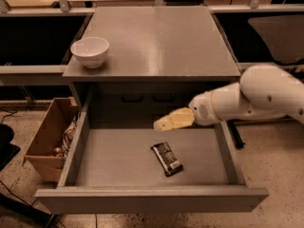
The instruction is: Place rxbar chocolate into top drawer
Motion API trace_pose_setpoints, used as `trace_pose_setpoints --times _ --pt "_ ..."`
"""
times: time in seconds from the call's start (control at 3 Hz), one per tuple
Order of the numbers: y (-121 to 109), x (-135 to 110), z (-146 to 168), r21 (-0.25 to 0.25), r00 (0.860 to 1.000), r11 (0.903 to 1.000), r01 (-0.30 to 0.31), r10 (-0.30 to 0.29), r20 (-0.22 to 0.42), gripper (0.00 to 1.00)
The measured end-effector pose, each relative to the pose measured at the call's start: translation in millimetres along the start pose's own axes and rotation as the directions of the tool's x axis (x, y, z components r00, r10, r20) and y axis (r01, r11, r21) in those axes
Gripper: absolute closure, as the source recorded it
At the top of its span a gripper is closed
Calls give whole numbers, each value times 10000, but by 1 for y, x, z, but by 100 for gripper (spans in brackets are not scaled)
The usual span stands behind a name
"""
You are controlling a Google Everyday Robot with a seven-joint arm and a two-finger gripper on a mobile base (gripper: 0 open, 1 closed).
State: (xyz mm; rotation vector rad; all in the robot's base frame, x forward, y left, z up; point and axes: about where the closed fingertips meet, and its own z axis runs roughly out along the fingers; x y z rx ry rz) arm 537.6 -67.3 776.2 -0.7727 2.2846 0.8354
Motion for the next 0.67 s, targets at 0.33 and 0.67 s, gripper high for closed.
trace_pose_setpoints --times 0.33,0.67 --pt "26 -48 -36 -420 9894 9892 1401 -1415 -325 0" --pt "60 -59 -67 -1017 9632 9671 2334 -2443 -1125 0"
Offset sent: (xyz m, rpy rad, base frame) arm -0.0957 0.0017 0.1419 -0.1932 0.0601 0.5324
